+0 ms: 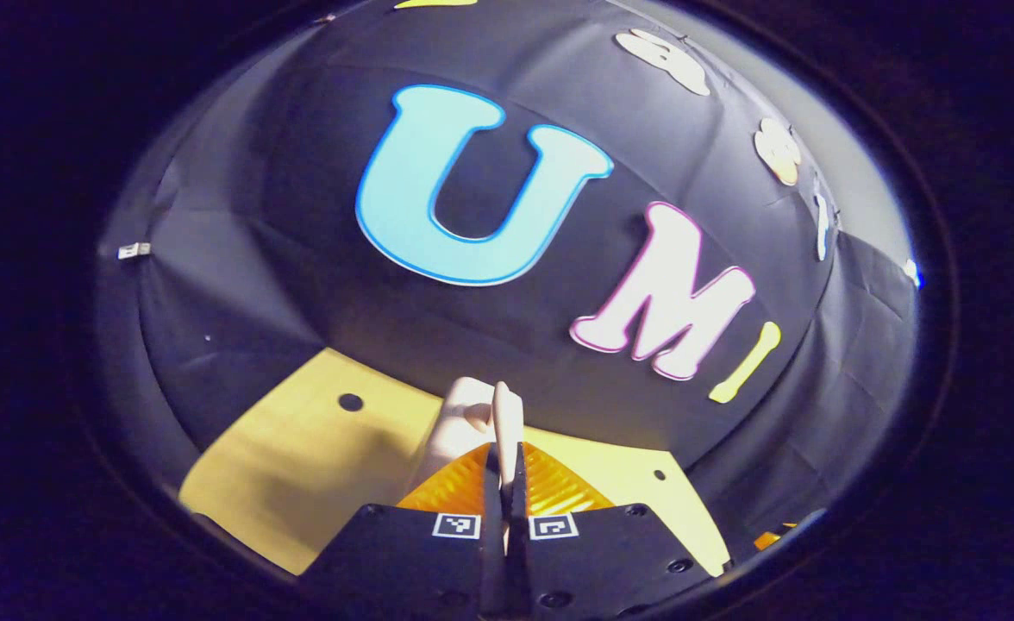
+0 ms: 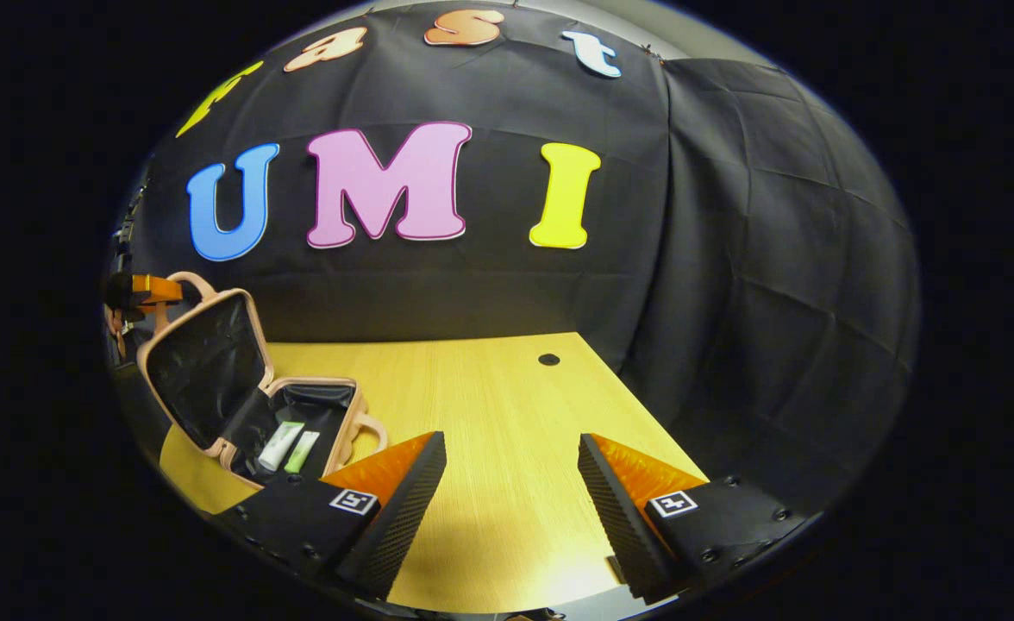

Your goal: First open the suitcase, pack the skin care products into it, and then close the suitcase.

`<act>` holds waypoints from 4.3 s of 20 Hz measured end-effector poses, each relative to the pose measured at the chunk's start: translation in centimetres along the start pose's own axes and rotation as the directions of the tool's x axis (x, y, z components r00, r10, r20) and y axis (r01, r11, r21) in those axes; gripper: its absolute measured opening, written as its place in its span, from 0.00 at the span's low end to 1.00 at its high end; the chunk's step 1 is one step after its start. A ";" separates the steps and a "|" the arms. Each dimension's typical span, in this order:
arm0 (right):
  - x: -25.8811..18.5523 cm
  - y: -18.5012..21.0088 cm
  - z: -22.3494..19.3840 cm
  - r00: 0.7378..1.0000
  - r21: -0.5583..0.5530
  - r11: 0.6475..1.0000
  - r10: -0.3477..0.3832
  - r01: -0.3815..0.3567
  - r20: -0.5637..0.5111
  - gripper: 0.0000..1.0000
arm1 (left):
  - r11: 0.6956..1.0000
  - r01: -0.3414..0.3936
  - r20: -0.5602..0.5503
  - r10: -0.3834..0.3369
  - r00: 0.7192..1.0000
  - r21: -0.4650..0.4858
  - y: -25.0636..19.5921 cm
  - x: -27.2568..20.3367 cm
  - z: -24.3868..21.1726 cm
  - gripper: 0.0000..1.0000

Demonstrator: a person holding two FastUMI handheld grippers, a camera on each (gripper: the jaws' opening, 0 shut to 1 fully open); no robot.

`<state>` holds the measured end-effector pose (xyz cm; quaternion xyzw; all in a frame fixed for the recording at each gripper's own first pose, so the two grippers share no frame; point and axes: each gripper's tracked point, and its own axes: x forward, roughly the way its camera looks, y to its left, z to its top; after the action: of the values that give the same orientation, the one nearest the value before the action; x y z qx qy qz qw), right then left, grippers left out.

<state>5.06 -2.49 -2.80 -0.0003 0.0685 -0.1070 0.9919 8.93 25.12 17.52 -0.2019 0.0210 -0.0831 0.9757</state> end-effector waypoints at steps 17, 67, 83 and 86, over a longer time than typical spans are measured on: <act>10.2 -4.0 1.8 0.951 -0.042 0.950 0.310 -0.310 -0.018 0.97 | 0.951 -0.192 -0.288 0.260 0.922 0.242 -8.3 11.0 -23.1 0.16; -9.4 8.2 5.0 0.933 -0.010 0.949 0.313 -0.316 0.176 0.96 | 0.904 -0.220 0.217 0.147 0.965 0.366 -8.3 -18.6 -8.0 0.96; -9.3 6.4 3.8 0.953 0.013 0.963 0.264 -0.269 0.150 0.96 | 0.906 -0.181 0.185 0.116 0.976 0.384 -9.0 -17.5 -9.0 0.96; -9.3 6.4 3.8 0.952 0.015 0.962 0.268 -0.273 0.149 0.96 | 0.906 -0.177 0.183 0.113 0.977 0.385 -9.1 -17.4 -9.0 0.96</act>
<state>-2.06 5.71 2.17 0.0189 -0.0064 0.0289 0.9994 -10.25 16.31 13.07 -0.0028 -0.0583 0.0032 0.9983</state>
